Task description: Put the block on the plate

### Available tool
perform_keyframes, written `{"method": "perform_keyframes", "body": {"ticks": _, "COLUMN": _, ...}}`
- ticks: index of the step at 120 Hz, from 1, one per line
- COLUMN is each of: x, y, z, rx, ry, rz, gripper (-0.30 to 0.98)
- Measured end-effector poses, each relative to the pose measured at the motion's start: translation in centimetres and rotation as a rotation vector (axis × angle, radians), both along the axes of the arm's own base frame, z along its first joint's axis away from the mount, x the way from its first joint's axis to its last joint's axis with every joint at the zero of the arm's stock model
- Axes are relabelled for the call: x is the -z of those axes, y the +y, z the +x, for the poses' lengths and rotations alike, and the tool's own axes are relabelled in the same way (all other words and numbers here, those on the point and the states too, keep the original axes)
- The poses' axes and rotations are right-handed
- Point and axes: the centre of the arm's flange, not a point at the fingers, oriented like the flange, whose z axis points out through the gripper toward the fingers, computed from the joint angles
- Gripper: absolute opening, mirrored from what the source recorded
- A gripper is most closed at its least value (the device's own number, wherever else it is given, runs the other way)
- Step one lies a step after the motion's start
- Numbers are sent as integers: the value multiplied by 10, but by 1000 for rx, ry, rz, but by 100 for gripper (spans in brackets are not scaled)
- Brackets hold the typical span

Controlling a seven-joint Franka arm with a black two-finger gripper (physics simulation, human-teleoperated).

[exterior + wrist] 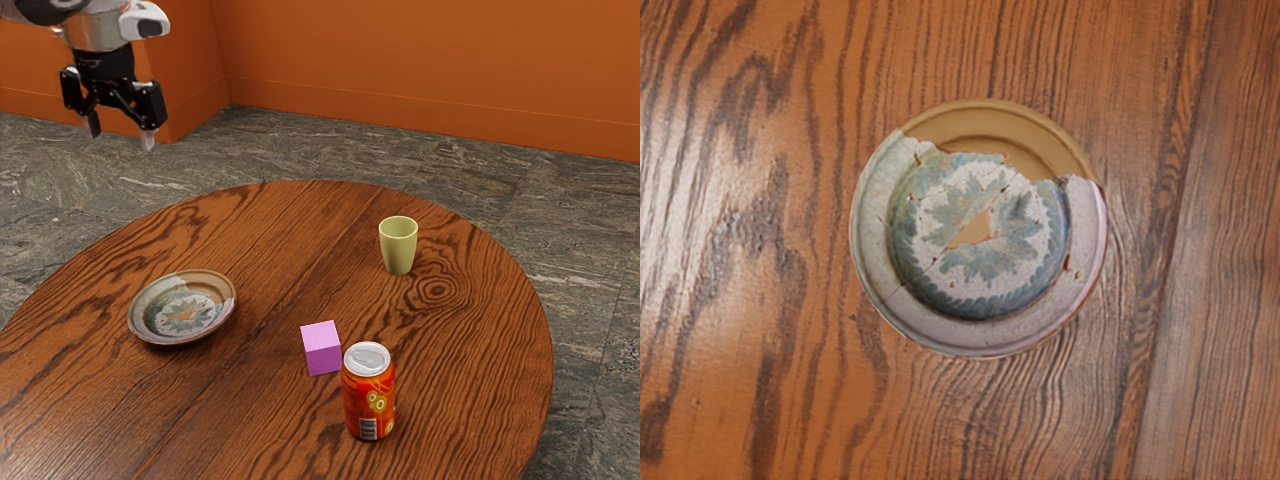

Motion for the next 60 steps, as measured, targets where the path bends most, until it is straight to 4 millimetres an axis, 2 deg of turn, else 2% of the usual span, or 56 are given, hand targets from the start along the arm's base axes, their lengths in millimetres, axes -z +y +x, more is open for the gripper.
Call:
{"method": "perform_keyframes", "body": {"ticks": 33, "x": 1, "y": 4, "z": 0, "rx": -28, "ry": -2, "rz": 1, "gripper": 69}}
{"method": "perform_keyframes", "body": {"ticks": 47, "x": 30, "y": 0, "z": 9, "rx": -25, "ry": 25, "rz": -6, "gripper": 69}}
{"method": "perform_keyframes", "body": {"ticks": 60, "x": 69, "y": -16, "z": 20, "rx": -23, "ry": 38, "rz": -12, "gripper": 69}}
